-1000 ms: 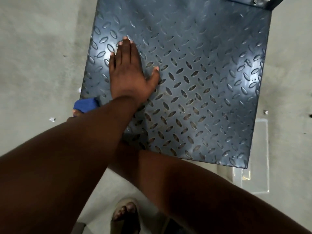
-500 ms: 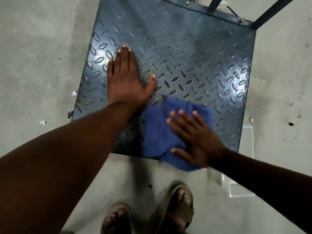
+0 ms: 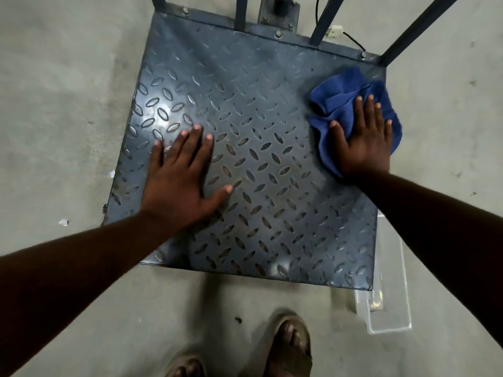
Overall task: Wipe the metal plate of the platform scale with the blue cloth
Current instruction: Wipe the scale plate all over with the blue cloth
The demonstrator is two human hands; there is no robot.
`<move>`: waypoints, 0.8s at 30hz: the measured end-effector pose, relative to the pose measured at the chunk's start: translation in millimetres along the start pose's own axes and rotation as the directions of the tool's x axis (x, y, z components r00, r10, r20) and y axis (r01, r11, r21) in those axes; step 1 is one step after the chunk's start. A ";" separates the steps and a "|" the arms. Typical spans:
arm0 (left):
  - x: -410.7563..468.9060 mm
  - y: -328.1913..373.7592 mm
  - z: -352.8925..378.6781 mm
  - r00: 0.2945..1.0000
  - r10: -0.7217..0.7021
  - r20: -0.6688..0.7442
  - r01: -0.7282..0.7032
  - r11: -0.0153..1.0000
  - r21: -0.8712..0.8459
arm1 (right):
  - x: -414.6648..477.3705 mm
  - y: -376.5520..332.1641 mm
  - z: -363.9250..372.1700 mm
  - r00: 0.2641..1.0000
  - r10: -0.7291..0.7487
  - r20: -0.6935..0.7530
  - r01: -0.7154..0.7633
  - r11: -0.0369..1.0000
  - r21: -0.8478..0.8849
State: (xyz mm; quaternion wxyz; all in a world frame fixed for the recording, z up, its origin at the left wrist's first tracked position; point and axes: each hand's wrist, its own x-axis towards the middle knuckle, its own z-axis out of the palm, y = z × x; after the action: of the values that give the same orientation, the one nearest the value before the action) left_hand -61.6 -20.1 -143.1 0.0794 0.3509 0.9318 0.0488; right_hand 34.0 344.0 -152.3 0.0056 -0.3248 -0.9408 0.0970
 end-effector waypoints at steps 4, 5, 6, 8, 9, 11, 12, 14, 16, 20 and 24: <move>-16.3 -4.5 6.9 0.997 -0.068 0.025 0.068 0.997 0.032 | 34.3 5.6 -7.0 0.996 0.093 0.005 -0.093 0.996 -0.012; -15.3 -4.0 6.8 0.997 -0.066 0.034 0.065 0.997 0.033 | 41.2 4.7 -8.8 0.994 0.110 0.018 -0.110 0.994 -0.026; -13.8 -4.3 6.5 0.997 -0.063 0.042 0.061 0.998 0.035 | 47.3 2.2 -10.2 0.992 0.125 0.024 -0.124 0.992 -0.037; -12.9 -4.8 7.9 0.997 -0.058 0.043 0.056 0.998 0.038 | 57.1 -4.9 -8.1 0.987 0.163 -0.001 -0.163 0.986 -0.045; -13.3 -5.0 8.4 0.997 -0.055 0.047 0.054 0.998 0.038 | 61.6 -9.5 -4.9 0.981 0.195 -0.022 -0.195 0.980 -0.042; -14.1 -4.9 9.3 0.998 -0.047 0.051 0.046 0.998 0.031 | 70.3 -20.7 2.1 0.952 0.296 -0.074 -0.298 0.954 -0.022; -13.9 -4.9 8.9 0.998 -0.046 0.050 0.044 0.999 0.024 | 75.7 -29.2 5.1 0.929 0.358 -0.095 -0.361 0.933 -0.007; -14.0 -5.8 8.0 0.997 -0.049 0.054 0.049 0.999 0.008 | 87.5 -54.2 10.0 0.895 0.434 -0.103 -0.434 0.901 0.029; -15.0 -5.5 8.6 0.998 -0.045 0.053 0.045 0.999 -0.003 | 96.6 -86.2 17.2 0.915 0.391 -0.101 -0.389 0.920 0.037; -14.6 -6.2 8.2 0.997 -0.039 0.065 0.040 0.999 -0.018 | 101.2 -161.6 37.3 0.944 0.313 -0.103 -0.312 0.950 0.024; -14.8 -6.4 8.9 0.998 -0.043 0.053 0.045 0.998 -0.047 | 91.6 -222.4 47.3 0.971 0.205 -0.124 -0.208 0.978 -0.009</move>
State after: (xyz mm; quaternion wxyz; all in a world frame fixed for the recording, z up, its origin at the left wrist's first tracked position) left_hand -53.1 -34.3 -151.0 0.1130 0.3294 0.9355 0.0604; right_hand -177.4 220.3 -162.0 0.0496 -0.4263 -0.9008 0.0664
